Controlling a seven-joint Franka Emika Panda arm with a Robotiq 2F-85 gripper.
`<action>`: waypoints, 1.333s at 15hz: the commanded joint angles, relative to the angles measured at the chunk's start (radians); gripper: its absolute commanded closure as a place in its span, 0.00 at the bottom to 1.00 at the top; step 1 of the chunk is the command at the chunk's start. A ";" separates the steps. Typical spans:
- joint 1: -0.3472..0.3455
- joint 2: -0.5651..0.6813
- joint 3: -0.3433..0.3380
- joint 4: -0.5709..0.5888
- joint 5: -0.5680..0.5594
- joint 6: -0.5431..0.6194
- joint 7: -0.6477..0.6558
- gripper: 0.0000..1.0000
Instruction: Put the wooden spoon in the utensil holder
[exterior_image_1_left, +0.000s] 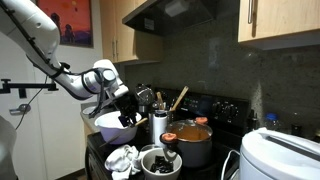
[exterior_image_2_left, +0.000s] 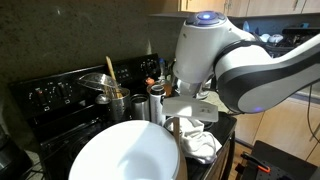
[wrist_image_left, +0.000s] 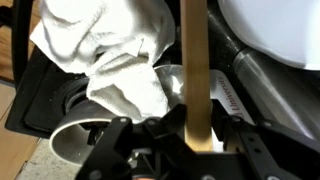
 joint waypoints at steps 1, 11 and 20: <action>-0.015 -0.109 0.062 0.041 -0.050 -0.115 0.029 0.90; -0.022 -0.214 0.183 0.272 -0.302 -0.401 0.029 0.90; 0.039 -0.168 0.141 0.350 -0.531 -0.414 0.244 0.68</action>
